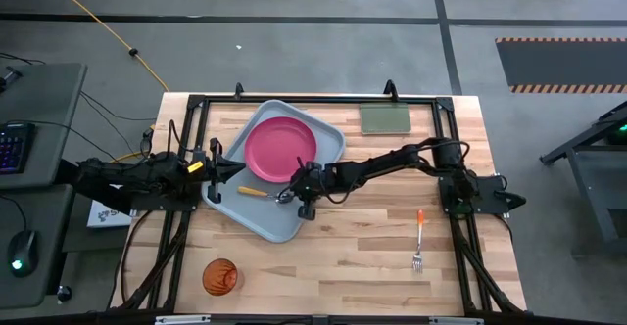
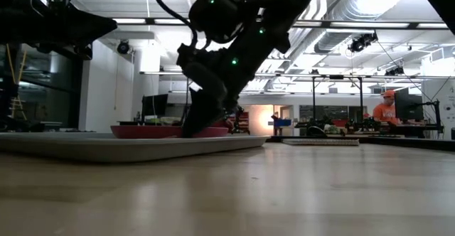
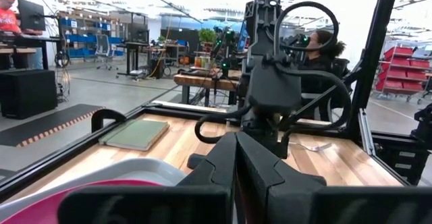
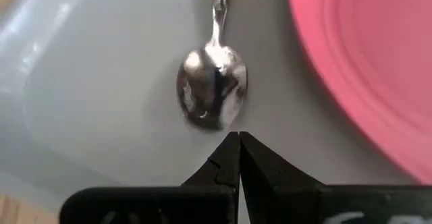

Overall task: Pick and place plate/cup/fork/spoon on tray
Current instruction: Put the yellow spoon on the grey tray to the bottom of the pink plate

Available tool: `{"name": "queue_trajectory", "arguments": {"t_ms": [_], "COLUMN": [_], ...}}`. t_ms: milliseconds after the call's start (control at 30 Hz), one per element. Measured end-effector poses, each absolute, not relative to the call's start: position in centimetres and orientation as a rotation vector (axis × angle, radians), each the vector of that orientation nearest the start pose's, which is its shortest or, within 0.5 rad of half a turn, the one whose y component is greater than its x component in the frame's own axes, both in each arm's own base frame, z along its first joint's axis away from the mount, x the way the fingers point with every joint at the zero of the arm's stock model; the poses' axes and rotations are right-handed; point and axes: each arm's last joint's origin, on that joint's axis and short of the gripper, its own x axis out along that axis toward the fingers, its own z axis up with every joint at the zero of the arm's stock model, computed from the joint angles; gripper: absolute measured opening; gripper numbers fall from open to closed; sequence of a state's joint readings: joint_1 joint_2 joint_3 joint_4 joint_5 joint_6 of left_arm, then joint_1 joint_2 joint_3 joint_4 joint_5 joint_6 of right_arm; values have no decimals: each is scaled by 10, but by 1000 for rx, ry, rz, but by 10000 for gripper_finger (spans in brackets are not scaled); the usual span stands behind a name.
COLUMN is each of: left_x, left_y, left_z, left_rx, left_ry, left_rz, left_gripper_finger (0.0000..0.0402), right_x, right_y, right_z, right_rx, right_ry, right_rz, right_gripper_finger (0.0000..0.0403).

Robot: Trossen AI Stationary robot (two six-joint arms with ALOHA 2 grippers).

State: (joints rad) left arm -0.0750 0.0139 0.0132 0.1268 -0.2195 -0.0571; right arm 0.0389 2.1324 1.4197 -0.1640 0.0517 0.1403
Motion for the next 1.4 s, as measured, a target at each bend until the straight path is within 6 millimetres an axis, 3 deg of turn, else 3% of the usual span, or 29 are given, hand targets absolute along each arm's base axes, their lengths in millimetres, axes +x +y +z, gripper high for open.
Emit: {"name": "queue_trajectory", "arguments": {"t_ms": [533,1033,1400], "left_x": [97,97,97], "left_y": [-1,-1,-1], "left_z": [178,178,178], "left_rx": [-74,-75,-74], "left_ry": [-120,-120,-120], "left_rz": [141,141,141], "left_gripper_finger": [3,3,3], "right_x": [451,455,453], "right_y": [21,44,40], "right_z": [131,136,133], "right_rx": [119,117,78], "right_ry": [847,775,811], "right_rz": [-41,62,8], "right_gripper_finger": [0,0,0]}}
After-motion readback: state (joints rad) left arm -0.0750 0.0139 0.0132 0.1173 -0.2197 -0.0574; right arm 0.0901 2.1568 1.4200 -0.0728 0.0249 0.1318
